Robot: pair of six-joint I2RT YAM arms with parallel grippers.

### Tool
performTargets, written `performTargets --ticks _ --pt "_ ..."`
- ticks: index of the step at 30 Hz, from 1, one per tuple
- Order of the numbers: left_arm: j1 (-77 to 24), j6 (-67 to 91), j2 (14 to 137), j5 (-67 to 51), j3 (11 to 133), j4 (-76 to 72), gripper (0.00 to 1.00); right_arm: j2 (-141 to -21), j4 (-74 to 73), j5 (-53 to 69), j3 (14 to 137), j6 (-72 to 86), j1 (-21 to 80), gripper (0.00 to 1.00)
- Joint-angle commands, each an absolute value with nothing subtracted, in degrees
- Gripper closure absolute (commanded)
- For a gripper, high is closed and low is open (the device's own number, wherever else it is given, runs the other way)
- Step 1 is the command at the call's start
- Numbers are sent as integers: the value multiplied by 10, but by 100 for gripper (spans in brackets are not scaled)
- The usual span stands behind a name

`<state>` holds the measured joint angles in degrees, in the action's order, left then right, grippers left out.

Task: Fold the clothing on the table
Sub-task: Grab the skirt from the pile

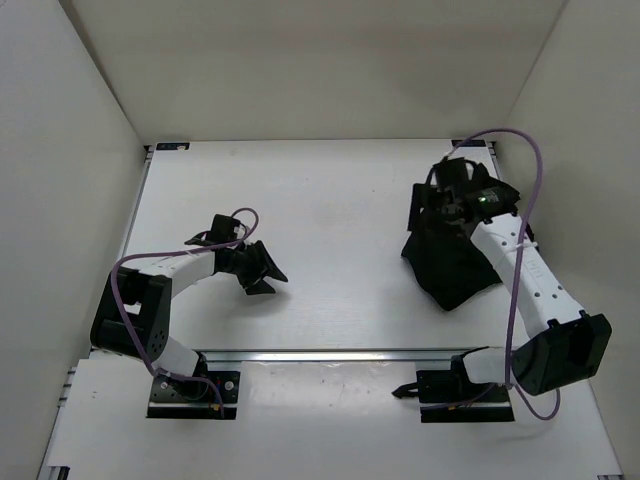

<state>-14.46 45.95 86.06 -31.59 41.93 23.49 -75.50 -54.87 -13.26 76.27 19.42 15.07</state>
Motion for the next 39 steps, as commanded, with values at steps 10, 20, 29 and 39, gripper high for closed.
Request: performTargets --ticks 10,20,29,39 --pt "-147 464 859 -331 431 219 40 -613 -537 -23 580 211 92 1" --pt "-156 472 863 -338 417 203 40 -531 -563 27 431 263 -19 1" --pt "-148 470 858 -340 410 204 40 -545 -473 18 372 316 -64 35" --pt "-146 472 853 -342 409 201 41 -596 -388 79 315 337 -97 60"
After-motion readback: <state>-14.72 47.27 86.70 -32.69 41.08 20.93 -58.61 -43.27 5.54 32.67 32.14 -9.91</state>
